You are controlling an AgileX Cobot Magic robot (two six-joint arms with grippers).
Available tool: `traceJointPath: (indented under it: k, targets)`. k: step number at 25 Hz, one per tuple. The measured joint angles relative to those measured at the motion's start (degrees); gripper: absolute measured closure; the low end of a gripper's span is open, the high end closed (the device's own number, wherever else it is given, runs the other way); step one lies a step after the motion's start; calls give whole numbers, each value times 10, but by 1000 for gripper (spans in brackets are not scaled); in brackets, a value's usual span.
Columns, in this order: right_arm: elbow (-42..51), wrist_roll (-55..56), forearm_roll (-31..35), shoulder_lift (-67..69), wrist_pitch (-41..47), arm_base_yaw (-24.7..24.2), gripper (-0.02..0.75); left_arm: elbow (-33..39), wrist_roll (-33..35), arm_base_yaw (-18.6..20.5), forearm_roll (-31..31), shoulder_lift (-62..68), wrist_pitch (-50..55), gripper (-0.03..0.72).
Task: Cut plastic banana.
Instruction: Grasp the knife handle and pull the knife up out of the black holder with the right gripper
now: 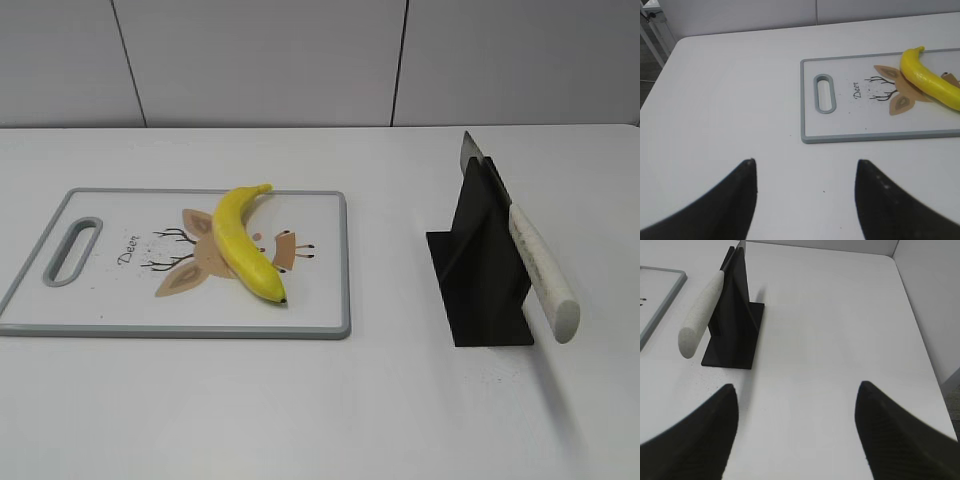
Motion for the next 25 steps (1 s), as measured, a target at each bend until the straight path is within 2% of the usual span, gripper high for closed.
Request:
traceJointPath:
  k: [13,25]
  targets:
    - [-15,0,0,12,1,0,166,0,0,0,0,0,0,99]
    - [-212,21,24,300,43,7,166,0,0,0,0,0,0,99]
